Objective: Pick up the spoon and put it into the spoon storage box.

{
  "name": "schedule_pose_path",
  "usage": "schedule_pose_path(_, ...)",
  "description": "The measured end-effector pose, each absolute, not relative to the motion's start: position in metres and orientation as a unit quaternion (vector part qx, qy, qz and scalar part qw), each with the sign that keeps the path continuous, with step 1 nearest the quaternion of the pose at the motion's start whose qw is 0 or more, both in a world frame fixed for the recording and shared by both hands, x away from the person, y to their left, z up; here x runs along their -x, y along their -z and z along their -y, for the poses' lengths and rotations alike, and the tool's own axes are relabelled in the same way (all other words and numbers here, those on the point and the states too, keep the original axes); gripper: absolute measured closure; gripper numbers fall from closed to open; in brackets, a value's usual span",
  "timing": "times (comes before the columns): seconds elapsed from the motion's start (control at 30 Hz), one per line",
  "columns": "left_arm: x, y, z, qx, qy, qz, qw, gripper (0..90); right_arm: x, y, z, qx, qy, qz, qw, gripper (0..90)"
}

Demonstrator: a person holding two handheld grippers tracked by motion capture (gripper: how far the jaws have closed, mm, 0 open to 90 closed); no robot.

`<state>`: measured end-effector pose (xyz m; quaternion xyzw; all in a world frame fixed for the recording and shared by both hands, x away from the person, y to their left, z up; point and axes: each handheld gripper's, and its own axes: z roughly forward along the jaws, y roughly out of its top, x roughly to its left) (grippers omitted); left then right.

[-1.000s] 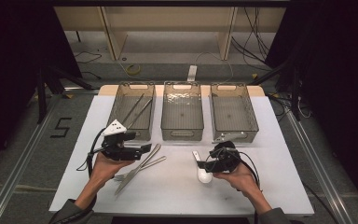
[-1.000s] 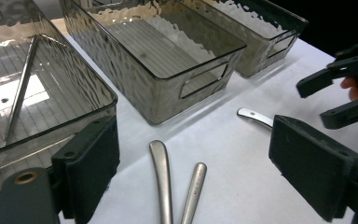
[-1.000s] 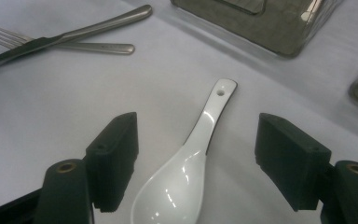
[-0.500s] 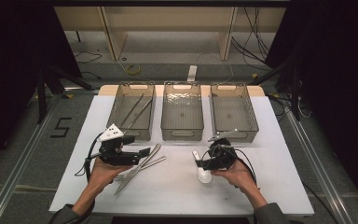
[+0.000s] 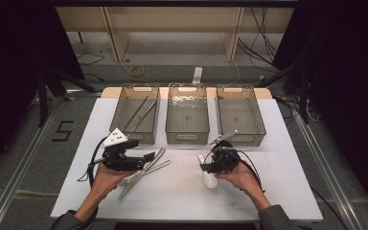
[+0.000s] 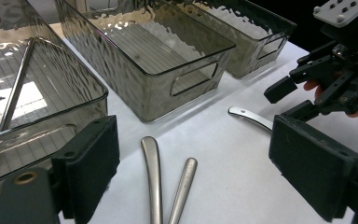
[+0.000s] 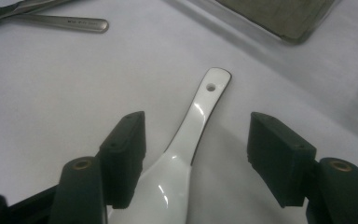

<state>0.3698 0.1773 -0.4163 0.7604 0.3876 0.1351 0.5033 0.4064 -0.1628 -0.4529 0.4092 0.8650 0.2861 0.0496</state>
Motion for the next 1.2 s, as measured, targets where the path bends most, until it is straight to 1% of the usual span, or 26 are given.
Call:
schedule_pose_path(0.33, -0.369, 0.416, -0.177, -0.761, -0.138, -0.387, 0.503, 15.4, -0.411, 0.460, 0.153, -0.404, -0.258, -0.876, 0.052, 46.4)
schedule_pose_path(0.6, -0.367, 0.416, -0.178, -0.760, -0.140, -0.385, 0.505, 15.4, -0.416, 0.466, 0.150, -0.405, -0.241, -0.881, 0.039, 55.9)
schedule_pose_path(0.67, -0.367, 0.417, -0.178, -0.763, -0.141, -0.382, 0.502, 15.4, -0.416, 0.467, 0.150, -0.403, -0.242, -0.882, 0.034, 59.8)
schedule_pose_path(0.77, -0.367, 0.417, -0.177, -0.764, -0.141, -0.381, 0.502, 15.4, -0.415, 0.467, 0.148, -0.401, -0.239, -0.884, 0.035, 61.4)
schedule_pose_path(0.87, -0.367, 0.417, -0.177, -0.764, -0.141, -0.380, 0.502, 15.4, -0.417, 0.467, 0.149, -0.409, -0.239, -0.880, 0.032, 65.3)
schedule_pose_path(1.07, -0.367, 0.417, -0.177, -0.764, -0.142, -0.379, 0.502, 15.4, -0.416, 0.467, 0.148, -0.412, -0.229, -0.881, 0.048, 73.7)
schedule_pose_path(1.2, -0.367, 0.417, -0.178, -0.765, -0.143, -0.378, 0.502, 15.4, -0.416, 0.466, 0.147, -0.409, -0.224, -0.883, 0.055, 75.0)
